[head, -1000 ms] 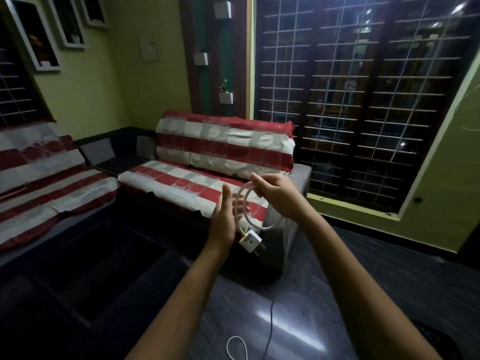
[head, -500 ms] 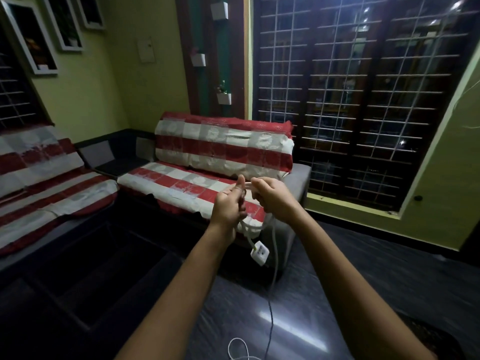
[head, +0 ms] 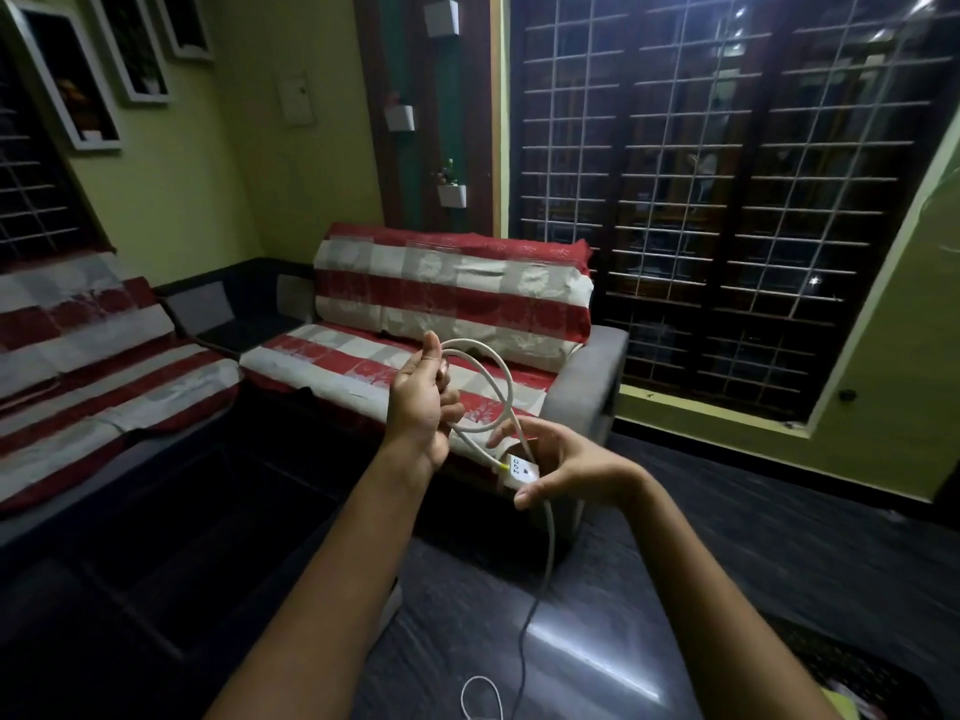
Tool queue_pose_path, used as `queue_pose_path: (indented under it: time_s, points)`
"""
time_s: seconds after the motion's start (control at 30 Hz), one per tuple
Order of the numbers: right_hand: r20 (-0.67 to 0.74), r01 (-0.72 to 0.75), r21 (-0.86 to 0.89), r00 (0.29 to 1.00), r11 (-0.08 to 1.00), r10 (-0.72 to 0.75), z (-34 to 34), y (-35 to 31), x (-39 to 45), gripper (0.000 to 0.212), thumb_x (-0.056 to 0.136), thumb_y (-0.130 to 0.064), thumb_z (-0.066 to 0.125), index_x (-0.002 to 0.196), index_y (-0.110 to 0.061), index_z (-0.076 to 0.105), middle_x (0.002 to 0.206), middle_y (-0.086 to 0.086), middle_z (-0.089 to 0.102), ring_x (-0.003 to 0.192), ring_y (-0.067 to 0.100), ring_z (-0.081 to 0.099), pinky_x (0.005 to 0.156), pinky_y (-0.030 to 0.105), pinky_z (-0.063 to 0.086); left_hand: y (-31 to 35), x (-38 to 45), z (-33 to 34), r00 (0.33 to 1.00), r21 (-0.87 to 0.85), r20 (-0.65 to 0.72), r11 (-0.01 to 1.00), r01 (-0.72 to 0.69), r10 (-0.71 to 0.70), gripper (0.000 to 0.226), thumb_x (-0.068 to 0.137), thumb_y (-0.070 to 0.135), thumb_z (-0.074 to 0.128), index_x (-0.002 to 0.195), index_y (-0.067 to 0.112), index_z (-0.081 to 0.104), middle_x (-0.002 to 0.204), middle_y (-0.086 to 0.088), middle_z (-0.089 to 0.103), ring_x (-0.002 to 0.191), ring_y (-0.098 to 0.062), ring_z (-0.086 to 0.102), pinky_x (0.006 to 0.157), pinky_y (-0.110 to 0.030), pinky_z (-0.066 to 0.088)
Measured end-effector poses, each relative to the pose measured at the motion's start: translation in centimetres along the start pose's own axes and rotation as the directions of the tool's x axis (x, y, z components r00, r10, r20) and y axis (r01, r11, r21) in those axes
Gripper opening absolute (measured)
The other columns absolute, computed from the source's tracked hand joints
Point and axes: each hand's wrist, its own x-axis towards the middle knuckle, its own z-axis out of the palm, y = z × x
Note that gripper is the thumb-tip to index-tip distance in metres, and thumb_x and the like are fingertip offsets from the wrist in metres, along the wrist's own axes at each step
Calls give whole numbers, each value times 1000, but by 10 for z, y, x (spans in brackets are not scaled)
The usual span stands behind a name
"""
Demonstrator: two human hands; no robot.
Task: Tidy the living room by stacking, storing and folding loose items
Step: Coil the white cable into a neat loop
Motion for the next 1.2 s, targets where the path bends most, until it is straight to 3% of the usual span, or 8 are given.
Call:
queue_pose_path:
  time_s: [0.13, 0.3, 0.43, 0.53, 0.73, 0.93, 1.1, 1.2]
  points:
    - [-81, -6, 14, 997, 1000, 7, -14, 0, -1, 67, 70, -7, 82, 129, -14, 52, 128, 30, 52, 116, 46, 52, 105, 59, 36, -5, -7, -5, 1000, 135, 5, 990, -31, 30, 36, 98, 35, 47, 69, 13, 46, 48, 10, 37, 34, 0, 22, 31, -13, 17]
    - [-364, 199, 239, 926, 950, -102, -10, 3, 3, 58, 56, -27, 92, 107, -11, 70, 102, 24, 64, 98, 35, 56, 92, 43, 49, -8, -15, -9, 997, 235, -37, 970, -61, 72, 33, 98, 32, 49, 74, 10, 52, 38, 10, 37, 33, 1, 22, 33, -14, 18]
    - [-470, 268, 325, 878, 907, -91, 7, 6, 14, 68, 52, -46, 90, 107, -14, 66, 105, 12, 62, 104, 32, 52, 103, 51, 33, -16, -21, -4, 992, 186, -68, 978, -92, 106, 25, 99, 30, 48, 82, 13, 57, 40, 12, 40, 34, 0, 23, 32, -14, 20]
    - [-463, 249, 284, 881, 926, -95, 22, 0, 20, 55, 74, -58, 69, 110, -18, 56, 105, 5, 66, 109, 26, 58, 111, 53, 29, -23, -21, -2, 982, 163, -121, 979, -121, 142, 24, 98, 32, 48, 85, 15, 60, 41, 10, 38, 35, 0, 24, 33, -16, 22]
    - [-554, 200, 263, 832, 944, -22, 45, -10, 30, 52, 99, -46, 32, 122, -1, 42, 96, 23, 59, 79, 28, 63, 68, 31, 55, -40, -16, -2, 918, 280, -303, 945, -171, 256, 34, 96, 42, 50, 74, 17, 57, 50, 12, 42, 50, -9, 37, 50, -26, 33]
    - [-685, 329, 144, 714, 933, -146, 63, -8, 39, 43, 84, -50, 54, 106, -15, 43, 85, 12, 52, 65, 20, 52, 56, 31, 48, -46, -27, 7, 897, 375, -280, 899, -226, 342, 28, 98, 40, 43, 78, 26, 56, 64, 10, 50, 60, -4, 47, 65, -26, 42]
    - [-717, 207, -113, 660, 972, -223, 58, -14, 41, 30, 87, -37, 63, 104, -20, 44, 83, -3, 62, 72, 13, 62, 65, 41, 54, -54, -37, 4, 939, 309, -216, 931, -194, 268, 32, 102, 36, 36, 89, 13, 55, 65, 7, 47, 57, -6, 45, 59, -26, 42]
    - [-696, 32, -412, 634, 911, -337, 42, -20, 36, 18, 94, -29, 57, 101, -18, 44, 85, -7, 61, 75, 8, 60, 64, 19, 49, -50, -44, -4, 987, 227, -115, 970, -86, 114, 40, 101, 39, 36, 81, 10, 54, 58, 0, 49, 56, -15, 49, 63, -36, 46]
